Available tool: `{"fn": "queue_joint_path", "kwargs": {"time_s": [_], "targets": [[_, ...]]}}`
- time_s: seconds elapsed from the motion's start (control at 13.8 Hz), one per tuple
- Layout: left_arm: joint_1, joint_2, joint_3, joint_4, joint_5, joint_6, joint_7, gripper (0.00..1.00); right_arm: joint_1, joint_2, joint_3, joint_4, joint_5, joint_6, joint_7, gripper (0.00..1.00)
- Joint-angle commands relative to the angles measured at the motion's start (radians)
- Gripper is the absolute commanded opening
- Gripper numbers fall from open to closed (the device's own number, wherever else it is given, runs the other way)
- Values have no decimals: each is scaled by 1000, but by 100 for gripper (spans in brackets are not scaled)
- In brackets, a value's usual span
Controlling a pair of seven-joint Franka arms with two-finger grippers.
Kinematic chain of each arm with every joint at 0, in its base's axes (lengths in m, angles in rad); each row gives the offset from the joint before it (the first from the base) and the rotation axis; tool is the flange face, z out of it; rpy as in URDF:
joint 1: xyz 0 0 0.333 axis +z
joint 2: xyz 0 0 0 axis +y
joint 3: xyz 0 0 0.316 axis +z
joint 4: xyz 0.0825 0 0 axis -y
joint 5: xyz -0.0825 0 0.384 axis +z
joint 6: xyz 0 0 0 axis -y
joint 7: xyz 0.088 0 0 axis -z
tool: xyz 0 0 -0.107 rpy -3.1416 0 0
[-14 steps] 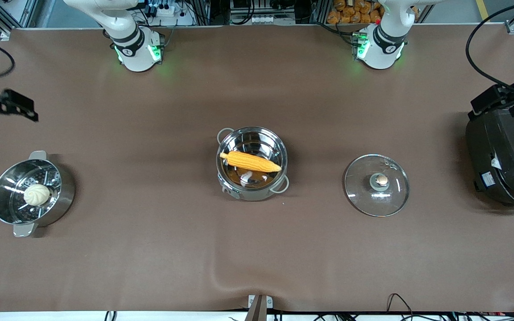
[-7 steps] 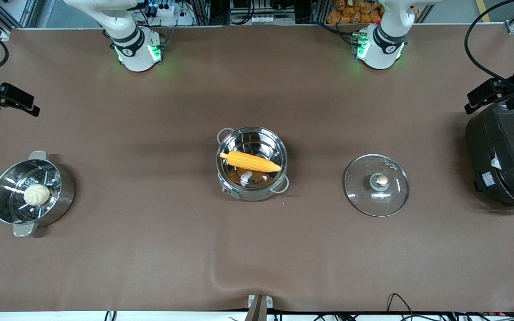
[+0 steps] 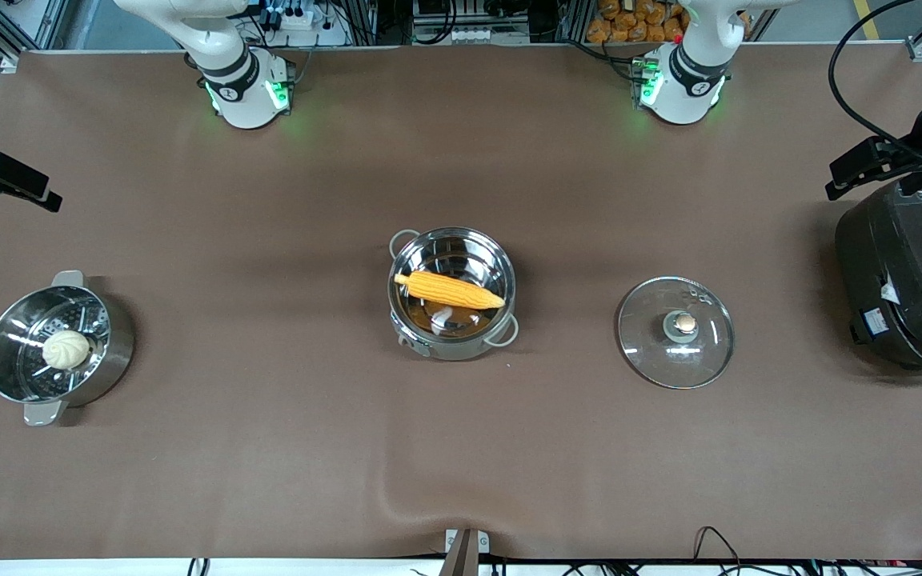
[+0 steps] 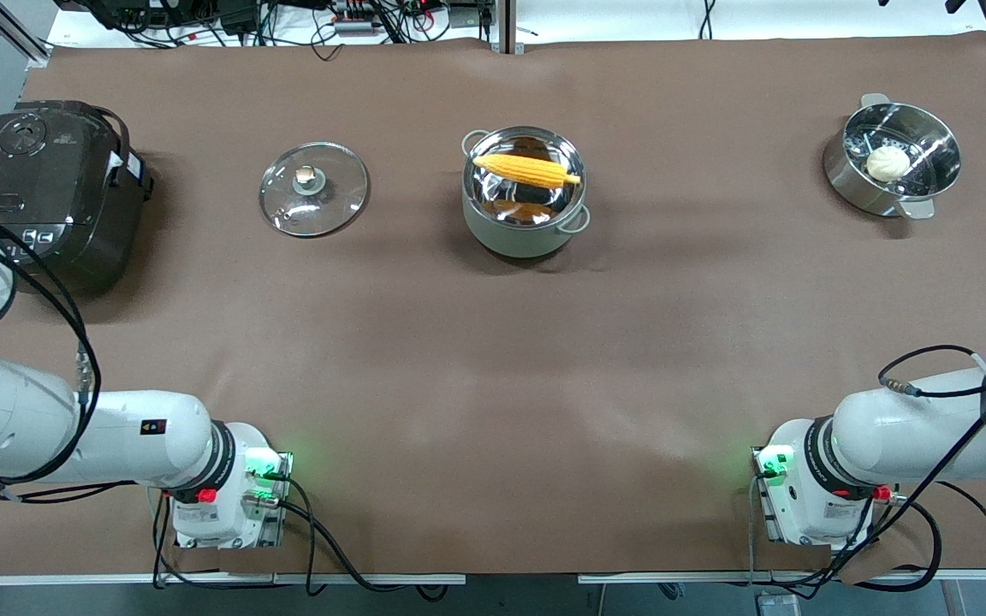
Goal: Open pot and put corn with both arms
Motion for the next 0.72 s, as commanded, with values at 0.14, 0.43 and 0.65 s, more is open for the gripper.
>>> {"fn": "queue_joint_path", "kwargs": {"time_s": [0.14,0.43,0.65], "targets": [[-9,18,4,30,21,-21,25,100,-15,-18,9,-10,-4,4,-26,100],[-8,16,3,32,19,-21,25,100,-12,-18,9,-10,-4,6,-27,100],[-8,16,4,32,17,-21,25,100,-12,-16,9,-14,-4,6,-27,100]]}}
